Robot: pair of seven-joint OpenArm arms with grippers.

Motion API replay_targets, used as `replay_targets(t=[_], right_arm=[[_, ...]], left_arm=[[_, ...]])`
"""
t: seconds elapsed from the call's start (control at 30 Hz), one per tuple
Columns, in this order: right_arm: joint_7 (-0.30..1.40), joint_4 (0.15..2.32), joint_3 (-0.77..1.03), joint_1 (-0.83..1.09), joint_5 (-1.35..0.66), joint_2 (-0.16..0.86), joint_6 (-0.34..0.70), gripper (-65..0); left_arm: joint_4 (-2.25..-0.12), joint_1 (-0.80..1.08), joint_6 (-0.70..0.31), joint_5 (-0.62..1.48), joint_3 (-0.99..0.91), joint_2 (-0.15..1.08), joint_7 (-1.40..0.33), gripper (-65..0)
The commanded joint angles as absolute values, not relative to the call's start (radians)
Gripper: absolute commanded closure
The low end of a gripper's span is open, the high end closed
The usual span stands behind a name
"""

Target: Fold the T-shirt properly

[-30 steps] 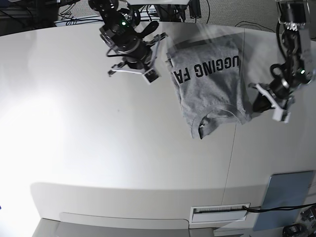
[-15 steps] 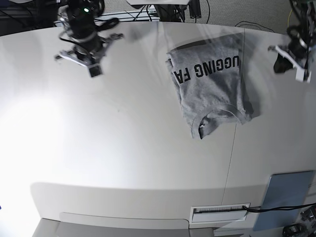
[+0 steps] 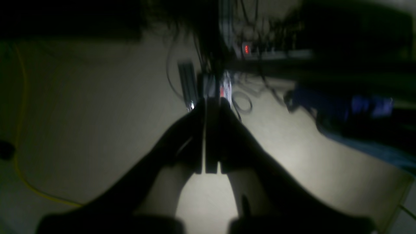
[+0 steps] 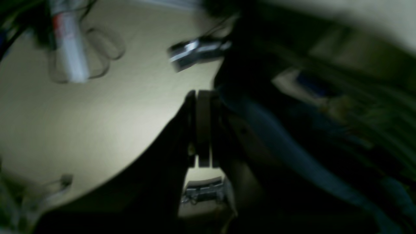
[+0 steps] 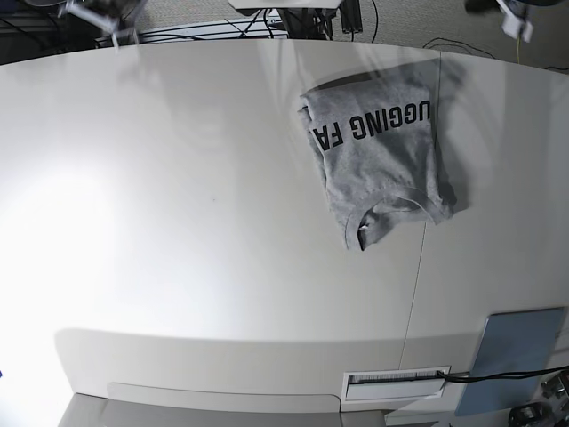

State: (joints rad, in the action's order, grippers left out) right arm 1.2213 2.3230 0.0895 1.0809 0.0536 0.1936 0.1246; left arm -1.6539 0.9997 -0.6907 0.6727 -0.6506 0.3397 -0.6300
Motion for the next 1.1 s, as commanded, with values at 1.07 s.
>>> replay_targets(t=[1.07], right_arm=[[0.226, 0.542, 0.093, 0.378, 0.030, 0.197, 0.348, 0.0]], left_arm=[[-0.598, 0.418, -0.396, 0.236, -0.222, 0.149, -0.274, -7.6]])
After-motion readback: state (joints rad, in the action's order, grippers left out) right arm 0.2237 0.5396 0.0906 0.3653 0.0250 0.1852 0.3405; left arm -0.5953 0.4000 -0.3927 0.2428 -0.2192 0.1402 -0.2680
